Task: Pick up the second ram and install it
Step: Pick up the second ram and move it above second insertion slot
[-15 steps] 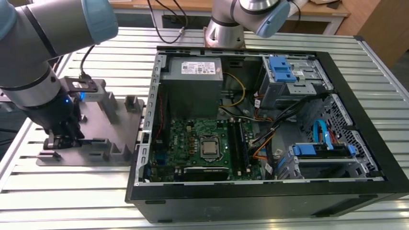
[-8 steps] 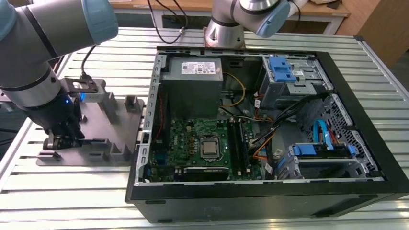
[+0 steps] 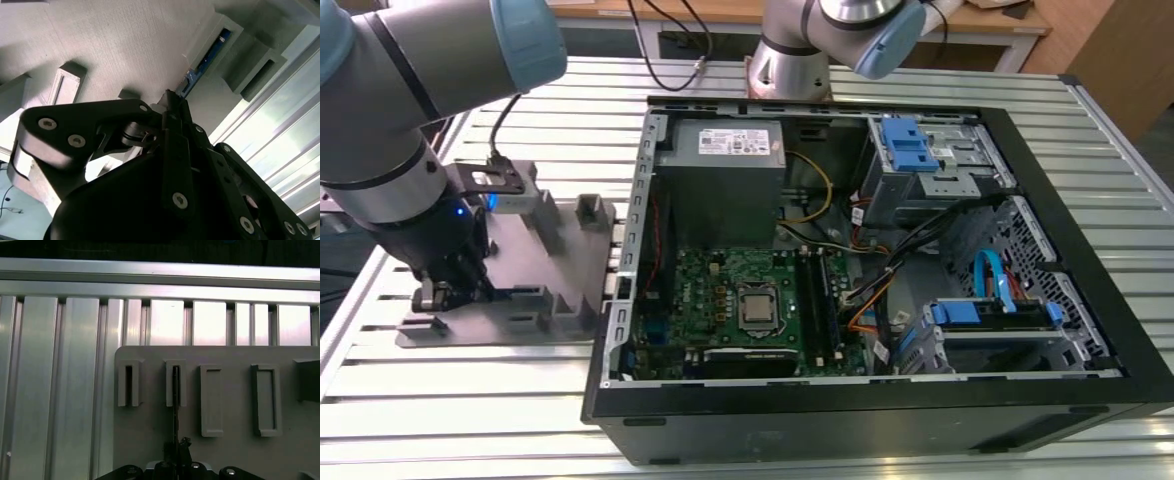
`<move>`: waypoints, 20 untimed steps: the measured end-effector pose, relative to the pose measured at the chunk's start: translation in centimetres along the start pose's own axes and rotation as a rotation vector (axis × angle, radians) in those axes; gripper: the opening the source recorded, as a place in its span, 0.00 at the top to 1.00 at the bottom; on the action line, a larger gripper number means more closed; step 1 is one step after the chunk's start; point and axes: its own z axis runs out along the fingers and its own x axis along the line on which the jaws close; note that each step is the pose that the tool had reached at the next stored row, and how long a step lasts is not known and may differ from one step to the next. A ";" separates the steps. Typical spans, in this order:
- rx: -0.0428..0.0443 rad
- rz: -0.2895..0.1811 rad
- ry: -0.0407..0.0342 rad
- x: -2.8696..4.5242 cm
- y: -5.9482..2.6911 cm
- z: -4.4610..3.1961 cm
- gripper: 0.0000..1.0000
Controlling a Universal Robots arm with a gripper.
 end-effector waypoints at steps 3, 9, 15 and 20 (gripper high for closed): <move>0.0001 0.003 -0.0001 0.00 0.00 0.00 0.89; 0.0001 0.005 -0.0002 0.00 0.00 0.00 0.89; -0.0001 0.006 -0.0002 0.00 0.01 -0.19 0.89; 0.0003 0.006 -0.0014 -0.04 0.07 -1.68 0.89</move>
